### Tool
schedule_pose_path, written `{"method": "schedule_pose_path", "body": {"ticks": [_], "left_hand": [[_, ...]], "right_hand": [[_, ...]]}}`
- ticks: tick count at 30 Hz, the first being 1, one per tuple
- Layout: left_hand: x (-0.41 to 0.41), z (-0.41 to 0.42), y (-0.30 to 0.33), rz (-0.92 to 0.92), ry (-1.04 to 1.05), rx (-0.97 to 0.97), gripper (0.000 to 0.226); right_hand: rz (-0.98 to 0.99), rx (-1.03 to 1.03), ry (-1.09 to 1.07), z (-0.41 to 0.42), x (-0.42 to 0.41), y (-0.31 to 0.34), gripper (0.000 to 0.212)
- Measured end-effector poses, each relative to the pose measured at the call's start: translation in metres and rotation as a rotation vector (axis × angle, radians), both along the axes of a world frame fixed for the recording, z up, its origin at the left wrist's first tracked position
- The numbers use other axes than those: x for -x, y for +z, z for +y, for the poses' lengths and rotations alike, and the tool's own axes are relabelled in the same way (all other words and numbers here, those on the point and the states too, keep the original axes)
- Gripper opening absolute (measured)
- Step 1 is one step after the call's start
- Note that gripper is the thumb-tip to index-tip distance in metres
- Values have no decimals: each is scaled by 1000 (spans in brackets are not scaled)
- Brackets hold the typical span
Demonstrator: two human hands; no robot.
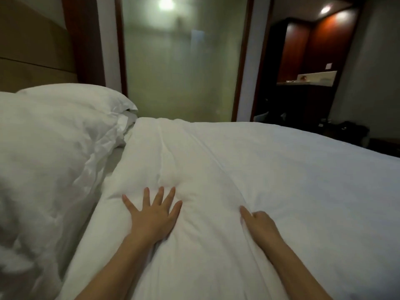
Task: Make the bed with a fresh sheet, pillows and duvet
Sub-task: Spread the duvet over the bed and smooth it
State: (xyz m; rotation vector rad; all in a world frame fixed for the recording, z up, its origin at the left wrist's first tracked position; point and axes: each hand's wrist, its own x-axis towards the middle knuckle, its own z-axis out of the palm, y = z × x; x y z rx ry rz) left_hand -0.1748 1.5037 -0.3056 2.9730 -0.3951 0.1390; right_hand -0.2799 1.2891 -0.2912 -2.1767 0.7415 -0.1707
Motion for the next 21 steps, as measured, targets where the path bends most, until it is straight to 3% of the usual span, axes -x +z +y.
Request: {"method": "schedule_pose_path", "body": {"ticks": [4, 11, 14, 17, 21], "left_hand": [[-42, -17, -7, -40, -41, 90, 55], [-76, -31, 2, -21, -100, 129, 56], [-66, -31, 5, -23, -174, 287, 58], [-42, -40, 10, -114, -392, 475, 66], [-12, -48, 10, -217, -755, 415, 75]], "right_hand": [[-36, -381, -44, -28, -4, 8, 18], [1, -846, 98, -18, -3, 14, 25], [-27, -851, 107, -15, -3, 10, 23], [-53, -857, 95, -15, 0, 9, 19], [-82, -905, 54, -18, 0, 10, 21]]}}
